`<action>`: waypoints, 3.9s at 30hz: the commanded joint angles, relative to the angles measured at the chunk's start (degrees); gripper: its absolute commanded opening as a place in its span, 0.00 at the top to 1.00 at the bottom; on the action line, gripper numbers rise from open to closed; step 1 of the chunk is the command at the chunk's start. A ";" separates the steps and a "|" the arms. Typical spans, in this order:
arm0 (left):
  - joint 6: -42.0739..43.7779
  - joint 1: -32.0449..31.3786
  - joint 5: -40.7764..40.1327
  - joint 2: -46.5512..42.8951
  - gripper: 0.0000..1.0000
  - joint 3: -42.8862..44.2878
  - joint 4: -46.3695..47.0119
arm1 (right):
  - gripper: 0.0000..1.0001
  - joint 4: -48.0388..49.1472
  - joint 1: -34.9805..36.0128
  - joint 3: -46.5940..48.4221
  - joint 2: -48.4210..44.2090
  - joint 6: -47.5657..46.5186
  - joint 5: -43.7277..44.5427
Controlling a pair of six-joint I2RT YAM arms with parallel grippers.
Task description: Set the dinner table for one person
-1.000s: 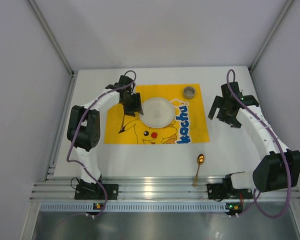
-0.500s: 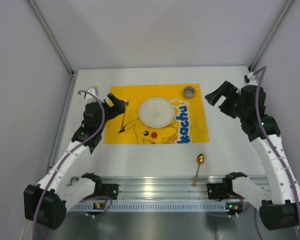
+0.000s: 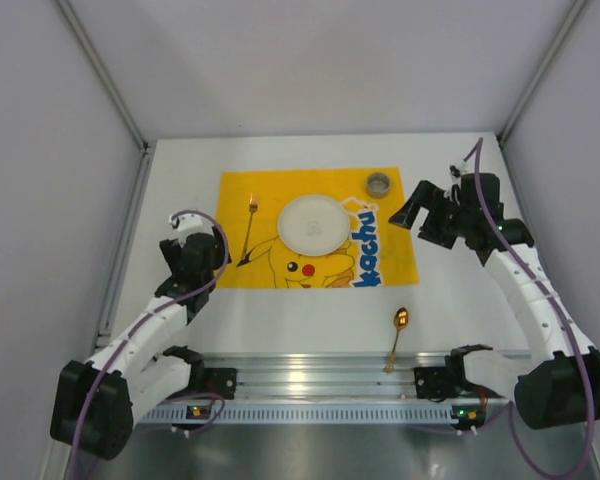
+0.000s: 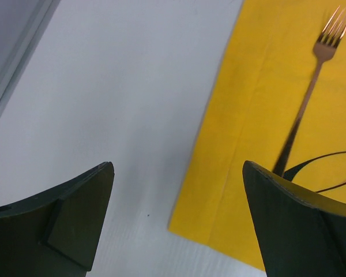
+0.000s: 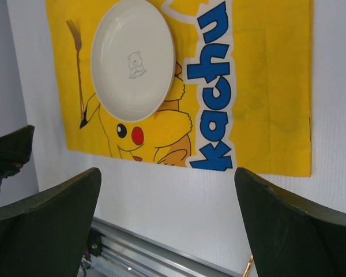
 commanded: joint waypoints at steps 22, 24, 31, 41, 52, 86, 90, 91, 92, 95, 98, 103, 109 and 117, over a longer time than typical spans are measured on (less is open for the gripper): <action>15.82 8.52 22.72 30.70 0.07 -0.34 41.94 | 0.00 -18.78 0.30 -2.95 -11.01 -8.38 6.52; 15.11 10.54 25.36 28.68 0.07 -3.23 44.83 | 0.00 -19.40 0.38 -3.65 -11.45 -8.38 6.53; 15.21 15.92 18.18 24.97 0.08 -7.21 48.81 | 0.00 -19.58 0.38 -3.66 -10.92 -8.47 5.92; 17.48 14.95 26.26 34.09 0.04 -10.72 66.63 | 0.00 -18.88 0.47 -4.25 -7.84 -11.19 5.82; 16.52 14.86 24.67 34.47 0.01 -9.84 64.97 | 0.03 -18.87 1.17 -12.35 -3.98 -3.92 12.06; 16.52 14.86 24.67 34.38 0.02 -9.84 65.06 | 0.59 -6.93 32.29 -23.34 10.69 22.29 26.21; 16.52 14.86 24.67 34.38 0.01 -9.84 65.06 | 0.72 -4.98 32.98 -24.57 12.98 23.95 27.43; 16.52 14.86 24.67 34.38 0.01 -9.84 65.06 | 0.74 -5.16 33.34 -23.96 13.16 24.48 28.05; 16.52 14.86 24.67 34.38 0.02 -9.84 65.06 | 0.77 -5.69 33.52 -23.70 13.25 24.75 28.67; 16.52 14.86 24.67 34.47 0.01 -9.84 65.06 | 0.86 -5.16 33.52 -22.21 13.95 23.96 29.03; 16.52 14.86 24.67 34.38 0.02 -9.84 65.06 | 1.00 -5.08 33.52 -20.45 15.71 23.09 29.03; 16.52 14.86 24.67 34.38 0.02 -9.84 65.06 | 1.00 -11.54 33.61 -14.22 16.94 19.75 32.62; 16.52 14.86 24.67 34.38 0.02 -9.84 65.06 | 1.00 -22.64 32.38 -0.77 12.99 14.04 42.47; 16.52 14.86 24.67 34.47 0.02 -9.84 65.06 | 1.00 -19.50 27.91 19.68 25.52 -1.51 40.39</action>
